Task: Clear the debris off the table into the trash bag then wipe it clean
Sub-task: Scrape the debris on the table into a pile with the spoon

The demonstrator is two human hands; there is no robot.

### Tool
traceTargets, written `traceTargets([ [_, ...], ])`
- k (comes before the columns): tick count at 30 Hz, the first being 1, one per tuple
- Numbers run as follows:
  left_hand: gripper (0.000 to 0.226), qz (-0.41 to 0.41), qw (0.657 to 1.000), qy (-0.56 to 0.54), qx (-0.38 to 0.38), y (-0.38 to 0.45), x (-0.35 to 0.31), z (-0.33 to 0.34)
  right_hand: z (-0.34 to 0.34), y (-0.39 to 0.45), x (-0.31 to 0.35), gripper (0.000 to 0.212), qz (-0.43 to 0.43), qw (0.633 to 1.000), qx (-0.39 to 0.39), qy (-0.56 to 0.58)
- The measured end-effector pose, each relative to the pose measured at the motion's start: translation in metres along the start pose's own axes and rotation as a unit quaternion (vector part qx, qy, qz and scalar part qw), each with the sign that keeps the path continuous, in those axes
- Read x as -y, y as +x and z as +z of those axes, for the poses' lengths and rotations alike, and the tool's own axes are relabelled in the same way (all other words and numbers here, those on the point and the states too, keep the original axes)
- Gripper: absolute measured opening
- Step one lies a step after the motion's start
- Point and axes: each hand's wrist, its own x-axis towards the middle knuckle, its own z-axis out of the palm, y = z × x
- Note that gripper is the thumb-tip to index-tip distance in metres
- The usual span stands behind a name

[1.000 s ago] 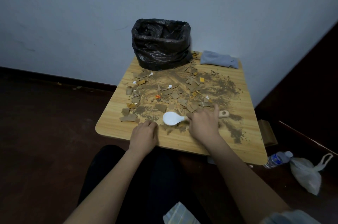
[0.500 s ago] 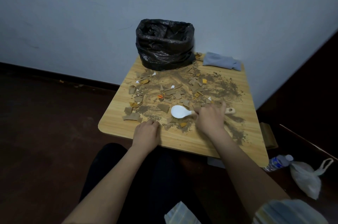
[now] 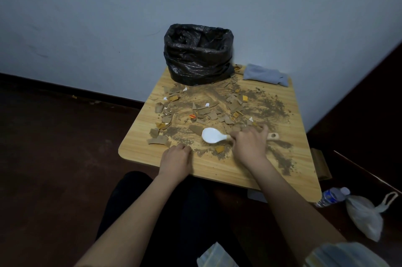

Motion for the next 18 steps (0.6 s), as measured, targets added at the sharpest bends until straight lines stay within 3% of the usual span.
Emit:
traceTargets([
  [5, 0.034, 0.0, 1.0, -0.018, -0.007, 0.001, 0.001, 0.0, -0.008, 0.006, -0.015, 0.021, 0.076, 0.996, -0.038, 0.009],
  [13, 0.039, -0.014, 0.999, -0.052, 0.003, 0.001, 0.003, -0.004, -0.002, -0.021, 0.014, 0.017, -0.072, 0.996, -0.039, -0.023],
  [18, 0.037, -0.016, 0.997, -0.073, 0.003, -0.002, 0.002, -0.007, -0.002, -0.01, 0.018, 0.019, -0.027, 0.999, -0.029, -0.032],
])
